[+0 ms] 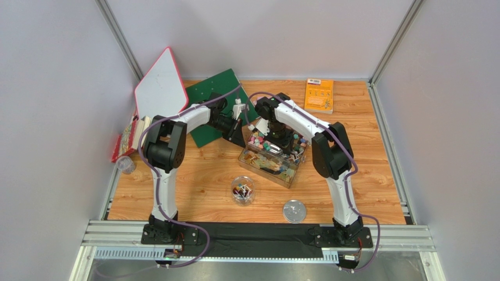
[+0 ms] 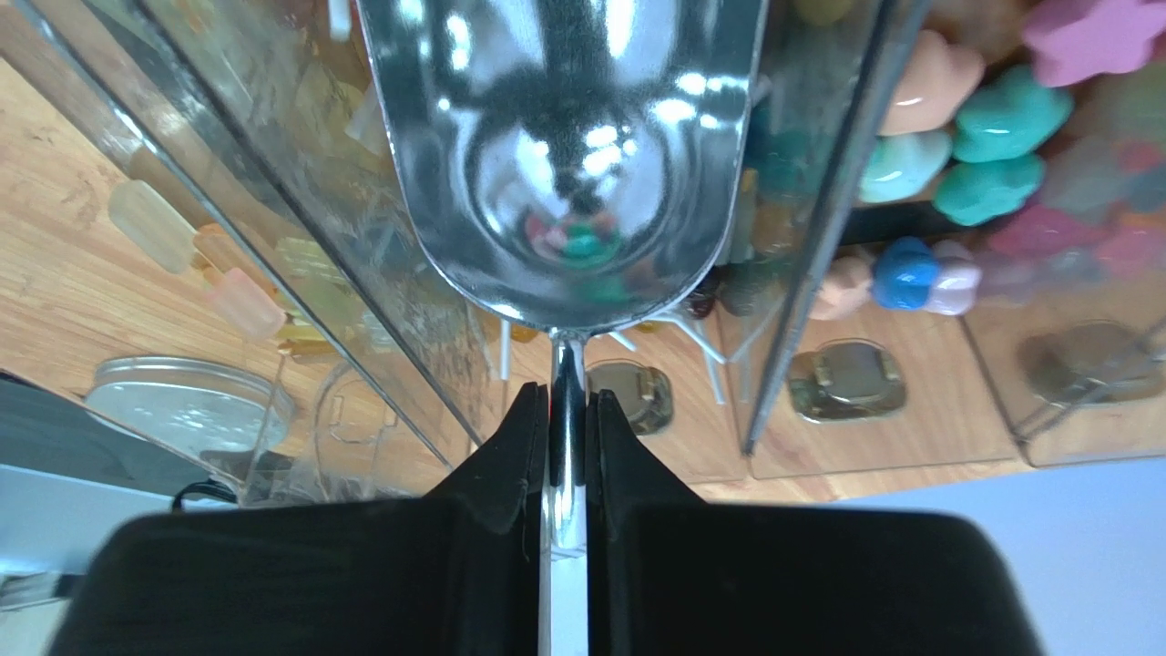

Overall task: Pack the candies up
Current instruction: Scoop the fake candies from the storage box.

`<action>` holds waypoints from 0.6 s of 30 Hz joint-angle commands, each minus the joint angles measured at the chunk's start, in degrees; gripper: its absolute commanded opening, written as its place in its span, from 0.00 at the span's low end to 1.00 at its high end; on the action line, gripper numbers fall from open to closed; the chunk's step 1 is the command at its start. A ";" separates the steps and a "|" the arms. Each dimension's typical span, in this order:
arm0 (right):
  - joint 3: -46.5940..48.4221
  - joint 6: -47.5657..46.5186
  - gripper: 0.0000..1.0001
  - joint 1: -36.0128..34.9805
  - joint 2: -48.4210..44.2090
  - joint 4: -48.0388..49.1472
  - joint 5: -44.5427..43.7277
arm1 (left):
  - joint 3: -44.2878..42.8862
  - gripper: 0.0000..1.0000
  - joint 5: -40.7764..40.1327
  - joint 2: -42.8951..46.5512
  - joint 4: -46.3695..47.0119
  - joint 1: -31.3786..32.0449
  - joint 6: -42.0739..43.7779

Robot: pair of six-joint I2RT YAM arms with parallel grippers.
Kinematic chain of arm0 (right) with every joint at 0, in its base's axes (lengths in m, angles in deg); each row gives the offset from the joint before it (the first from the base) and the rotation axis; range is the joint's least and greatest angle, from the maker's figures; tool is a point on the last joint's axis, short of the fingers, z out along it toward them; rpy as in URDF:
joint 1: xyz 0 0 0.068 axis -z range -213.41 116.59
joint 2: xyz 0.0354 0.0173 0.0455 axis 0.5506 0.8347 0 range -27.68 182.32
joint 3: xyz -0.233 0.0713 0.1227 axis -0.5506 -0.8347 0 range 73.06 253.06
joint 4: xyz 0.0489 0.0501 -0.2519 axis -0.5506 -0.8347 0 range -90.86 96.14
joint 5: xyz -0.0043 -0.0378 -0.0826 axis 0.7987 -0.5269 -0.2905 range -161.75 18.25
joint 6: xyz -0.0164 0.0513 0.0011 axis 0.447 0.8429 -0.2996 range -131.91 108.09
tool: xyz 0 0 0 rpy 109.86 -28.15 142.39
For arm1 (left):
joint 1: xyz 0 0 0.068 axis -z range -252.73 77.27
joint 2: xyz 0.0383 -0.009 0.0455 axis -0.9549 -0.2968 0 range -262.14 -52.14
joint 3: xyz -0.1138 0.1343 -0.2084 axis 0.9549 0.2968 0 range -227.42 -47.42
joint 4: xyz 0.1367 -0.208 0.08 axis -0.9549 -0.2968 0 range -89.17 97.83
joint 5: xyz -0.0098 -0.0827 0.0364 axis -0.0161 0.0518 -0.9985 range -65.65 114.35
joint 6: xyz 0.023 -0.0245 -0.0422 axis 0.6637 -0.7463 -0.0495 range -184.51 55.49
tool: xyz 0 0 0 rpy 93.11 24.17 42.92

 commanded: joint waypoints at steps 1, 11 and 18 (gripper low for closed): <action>-0.87 5.82 0.00 0.09 0.19 -6.58 4.55 | 0.41 0.14 3.46 -0.50 3.69 0.73 -2.60; 7.11 6.71 0.00 -0.61 3.35 -6.67 7.63 | 1.81 0.14 3.55 0.03 4.57 1.96 -3.04; 8.54 6.36 0.00 -1.14 6.25 -5.09 9.21 | 1.90 0.13 3.63 -0.24 4.92 3.28 -3.13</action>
